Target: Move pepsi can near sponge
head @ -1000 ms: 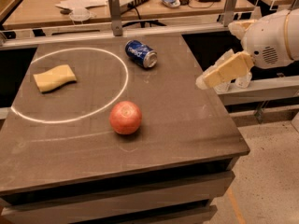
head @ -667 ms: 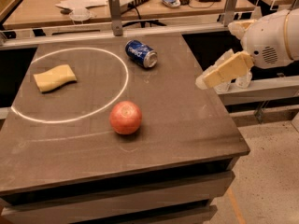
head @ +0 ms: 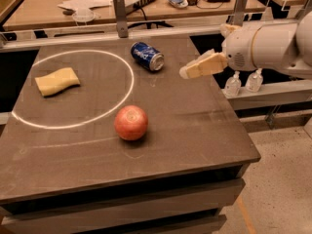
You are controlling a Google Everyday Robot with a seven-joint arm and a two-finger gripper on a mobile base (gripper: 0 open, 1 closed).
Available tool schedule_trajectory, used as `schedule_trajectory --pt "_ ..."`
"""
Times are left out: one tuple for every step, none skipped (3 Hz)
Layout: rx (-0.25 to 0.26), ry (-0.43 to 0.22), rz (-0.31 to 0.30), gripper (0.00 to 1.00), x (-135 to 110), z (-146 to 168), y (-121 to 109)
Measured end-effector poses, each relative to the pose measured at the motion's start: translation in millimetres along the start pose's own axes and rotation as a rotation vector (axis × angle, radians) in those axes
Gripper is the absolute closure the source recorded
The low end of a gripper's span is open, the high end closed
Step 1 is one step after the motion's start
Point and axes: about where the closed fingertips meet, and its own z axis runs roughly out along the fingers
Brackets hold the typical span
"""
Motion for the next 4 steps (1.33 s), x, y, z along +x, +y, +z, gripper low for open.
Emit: schedule_trajectory --pt "-0.001 -0.021 0.053 0.00 22.2 53.1 -14.8" --pt "-0.029 -0.024 0.093 0.00 30.6 103.6 -16.0" --pt "-0.058 -0.025 0.094 0.00 26.2 135.8 -10.5" --pt "-0.116 -0.013 0.073 0.04 21.3 176.3 1.3"
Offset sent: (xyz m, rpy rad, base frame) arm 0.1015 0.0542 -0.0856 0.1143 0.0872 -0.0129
